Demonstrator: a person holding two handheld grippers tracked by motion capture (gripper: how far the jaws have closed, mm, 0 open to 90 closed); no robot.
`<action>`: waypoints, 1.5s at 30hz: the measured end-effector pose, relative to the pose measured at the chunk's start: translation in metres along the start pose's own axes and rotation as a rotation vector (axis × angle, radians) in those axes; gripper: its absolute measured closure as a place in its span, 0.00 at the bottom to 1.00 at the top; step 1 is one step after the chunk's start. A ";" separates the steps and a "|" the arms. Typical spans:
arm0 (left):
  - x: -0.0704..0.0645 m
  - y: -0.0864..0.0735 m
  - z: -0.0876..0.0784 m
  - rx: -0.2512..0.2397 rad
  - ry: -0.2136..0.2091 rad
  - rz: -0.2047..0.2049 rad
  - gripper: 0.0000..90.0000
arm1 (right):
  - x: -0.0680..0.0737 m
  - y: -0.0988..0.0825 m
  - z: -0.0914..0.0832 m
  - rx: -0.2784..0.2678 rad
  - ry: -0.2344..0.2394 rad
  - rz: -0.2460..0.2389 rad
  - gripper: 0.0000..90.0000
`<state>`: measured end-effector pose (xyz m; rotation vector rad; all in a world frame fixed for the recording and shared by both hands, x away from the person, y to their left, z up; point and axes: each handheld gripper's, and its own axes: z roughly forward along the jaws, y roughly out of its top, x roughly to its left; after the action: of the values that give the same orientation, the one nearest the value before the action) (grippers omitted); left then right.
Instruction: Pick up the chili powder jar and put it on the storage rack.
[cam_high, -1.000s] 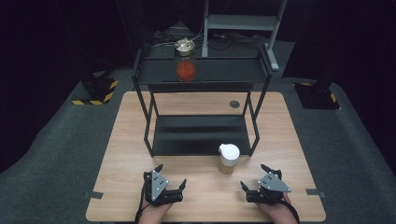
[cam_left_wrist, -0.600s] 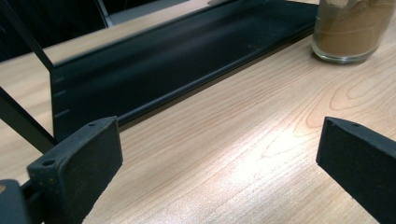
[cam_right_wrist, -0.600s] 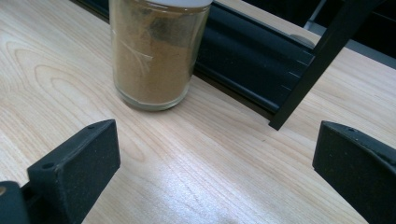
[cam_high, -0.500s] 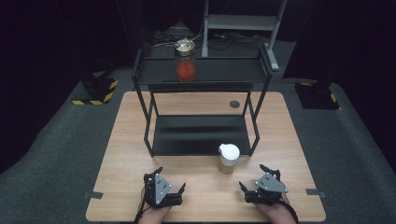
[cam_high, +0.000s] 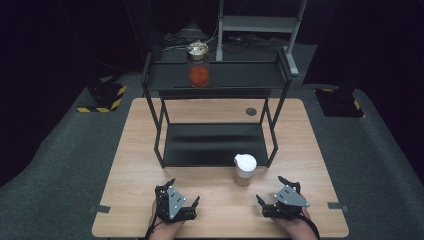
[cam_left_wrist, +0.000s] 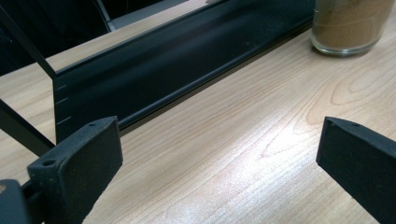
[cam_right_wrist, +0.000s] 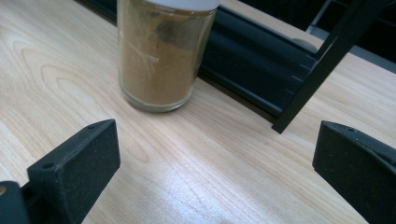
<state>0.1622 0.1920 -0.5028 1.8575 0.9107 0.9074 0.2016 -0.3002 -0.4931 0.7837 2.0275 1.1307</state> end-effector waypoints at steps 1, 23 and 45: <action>0.000 0.000 0.000 0.001 0.004 -0.005 0.01 | 0.000 0.000 0.000 -0.002 -0.002 0.002 0.00; -0.007 -0.005 0.000 -0.038 -0.001 0.092 0.01 | 0.006 0.031 0.034 -0.101 0.112 0.114 0.00; 0.003 -0.007 -0.001 -0.036 0.024 0.016 0.01 | 0.004 0.024 -0.004 -0.111 0.049 0.118 0.00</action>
<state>0.1608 0.1976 -0.5085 1.8292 0.8889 0.9519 0.2000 -0.2888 -0.4713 0.8353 1.9611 1.3295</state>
